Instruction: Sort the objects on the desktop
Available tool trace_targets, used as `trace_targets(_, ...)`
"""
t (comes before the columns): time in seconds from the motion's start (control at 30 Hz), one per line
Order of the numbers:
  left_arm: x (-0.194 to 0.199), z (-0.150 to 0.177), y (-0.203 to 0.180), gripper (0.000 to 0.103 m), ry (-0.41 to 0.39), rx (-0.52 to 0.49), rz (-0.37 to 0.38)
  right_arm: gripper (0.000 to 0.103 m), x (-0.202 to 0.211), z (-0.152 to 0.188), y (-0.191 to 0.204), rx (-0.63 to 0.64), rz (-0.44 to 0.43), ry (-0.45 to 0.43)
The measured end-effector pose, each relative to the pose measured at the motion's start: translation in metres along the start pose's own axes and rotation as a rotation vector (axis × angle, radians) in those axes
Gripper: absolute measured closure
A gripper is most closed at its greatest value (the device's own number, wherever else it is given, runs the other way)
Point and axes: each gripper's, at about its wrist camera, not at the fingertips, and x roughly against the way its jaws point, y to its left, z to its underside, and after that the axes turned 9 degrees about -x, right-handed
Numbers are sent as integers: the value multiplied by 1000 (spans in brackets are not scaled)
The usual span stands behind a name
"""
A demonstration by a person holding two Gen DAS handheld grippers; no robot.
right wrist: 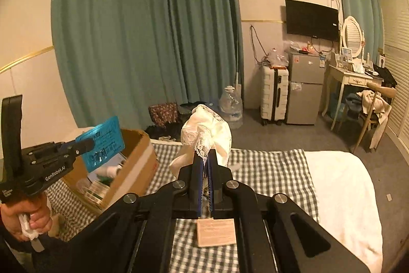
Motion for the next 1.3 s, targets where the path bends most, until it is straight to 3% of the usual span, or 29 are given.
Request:
trace_targets(0.27,7,10,47,95,0,29,-51,100,-6,-1,41,20,-55,-3)
trace_targets(0.77,-7,40,101,95,51,70,-106,100,-43,8,94,56,-156,31)
trace_targets(1.1,-34,59,133,95,111,106,-126,100,-90,23,128,90,-229,98)
trace_targets(1.3,-69,67,150,95,154,98,-150,100,-131,34,155,120,-283,146)
